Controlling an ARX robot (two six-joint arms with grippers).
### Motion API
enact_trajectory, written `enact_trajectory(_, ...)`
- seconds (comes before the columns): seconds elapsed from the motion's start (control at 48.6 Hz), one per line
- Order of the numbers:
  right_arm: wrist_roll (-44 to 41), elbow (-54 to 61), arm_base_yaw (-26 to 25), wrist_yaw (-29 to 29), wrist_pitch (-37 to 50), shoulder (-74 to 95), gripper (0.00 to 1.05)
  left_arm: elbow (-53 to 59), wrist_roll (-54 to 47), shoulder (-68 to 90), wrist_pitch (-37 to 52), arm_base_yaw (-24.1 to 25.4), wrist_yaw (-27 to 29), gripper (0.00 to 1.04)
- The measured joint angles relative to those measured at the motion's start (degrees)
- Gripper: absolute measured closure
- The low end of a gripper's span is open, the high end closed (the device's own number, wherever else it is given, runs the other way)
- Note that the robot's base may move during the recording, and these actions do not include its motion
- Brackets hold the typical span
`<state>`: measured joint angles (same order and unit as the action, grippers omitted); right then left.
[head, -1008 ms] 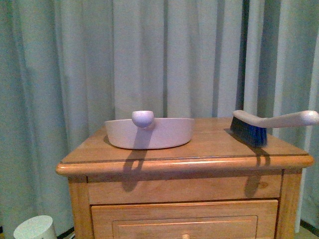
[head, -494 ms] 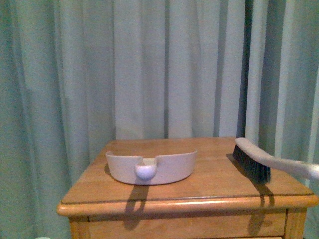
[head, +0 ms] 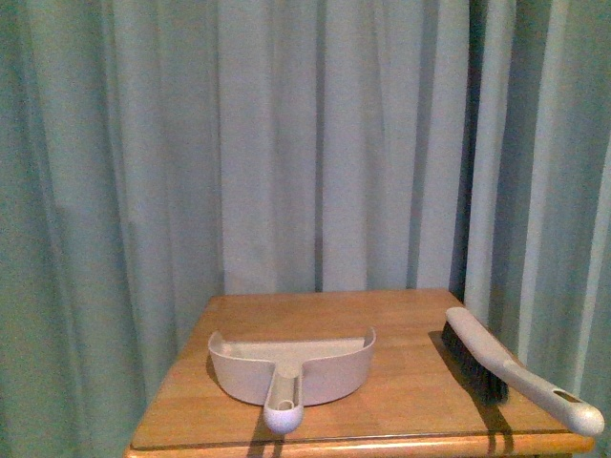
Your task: Clean up trash
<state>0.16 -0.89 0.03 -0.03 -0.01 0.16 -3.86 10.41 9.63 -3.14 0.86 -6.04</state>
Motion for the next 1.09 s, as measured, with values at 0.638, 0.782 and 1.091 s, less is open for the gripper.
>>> enact_trajectory(0.638,-0.02,0.00,0.00,-0.02,0.00,0.00,0.07,-61.81,-4.42,74.69,-8.61,-28.17,16.41,0.08)
enact_trajectory(0.782,-0.02,0.00,0.00,0.00,0.00,0.00,0.07,-65.18,-4.13,80.19,-9.75,-31.80,18.14,0.08)
enact_trajectory(1.091,-0.02,0.00,0.00,0.00,0.00,0.00,0.07,-66.53,-3.04,90.09,-7.89,-32.44,21.40,0.08)
